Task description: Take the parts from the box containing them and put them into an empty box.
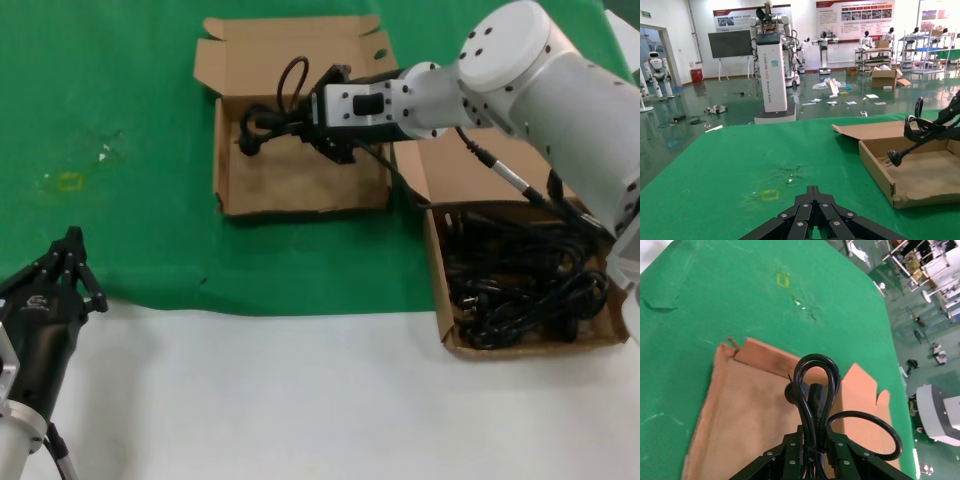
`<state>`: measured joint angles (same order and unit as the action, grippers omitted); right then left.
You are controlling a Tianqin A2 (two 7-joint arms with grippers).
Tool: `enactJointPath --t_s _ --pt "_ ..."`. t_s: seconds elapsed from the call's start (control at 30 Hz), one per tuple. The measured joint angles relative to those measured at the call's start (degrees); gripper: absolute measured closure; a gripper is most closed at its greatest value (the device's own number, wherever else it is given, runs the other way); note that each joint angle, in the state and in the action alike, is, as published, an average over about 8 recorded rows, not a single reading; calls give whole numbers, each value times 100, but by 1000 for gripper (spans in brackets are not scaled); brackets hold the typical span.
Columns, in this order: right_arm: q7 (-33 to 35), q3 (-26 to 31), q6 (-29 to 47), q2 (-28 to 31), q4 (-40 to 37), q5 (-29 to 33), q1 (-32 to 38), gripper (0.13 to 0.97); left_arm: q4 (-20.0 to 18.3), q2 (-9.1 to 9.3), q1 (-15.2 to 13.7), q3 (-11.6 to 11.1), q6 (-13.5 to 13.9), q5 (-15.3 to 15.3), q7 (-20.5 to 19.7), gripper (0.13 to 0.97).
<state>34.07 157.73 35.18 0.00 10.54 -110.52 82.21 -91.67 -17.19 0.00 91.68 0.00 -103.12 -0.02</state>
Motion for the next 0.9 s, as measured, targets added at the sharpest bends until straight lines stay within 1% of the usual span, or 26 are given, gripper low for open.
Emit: enactJointPath --t_s 0.23,0.5,0.53,0.8,0.83,0.9 --pt "165 0 -101 0 51 -165 -21 865 0 0 0 0 0 0 0 953" --pt "231 0 -146 0 78 -219 -45 778 0 0 0 0 0 0 0 953" --pt "232 0 -144 0 76 -230 -44 778 0 0 0 0 0 0 0 953" --pt "216 0 -116 0 55 -301 -30 621 0 0 0 0 0 0 0 952" --pt "216 0 -116 0 55 -302 -30 621 0 0 0 0 0 0 0 952" --pt "215 0 -115 0 54 -303 -30 568 0 0 0 0 0 0 0 951"
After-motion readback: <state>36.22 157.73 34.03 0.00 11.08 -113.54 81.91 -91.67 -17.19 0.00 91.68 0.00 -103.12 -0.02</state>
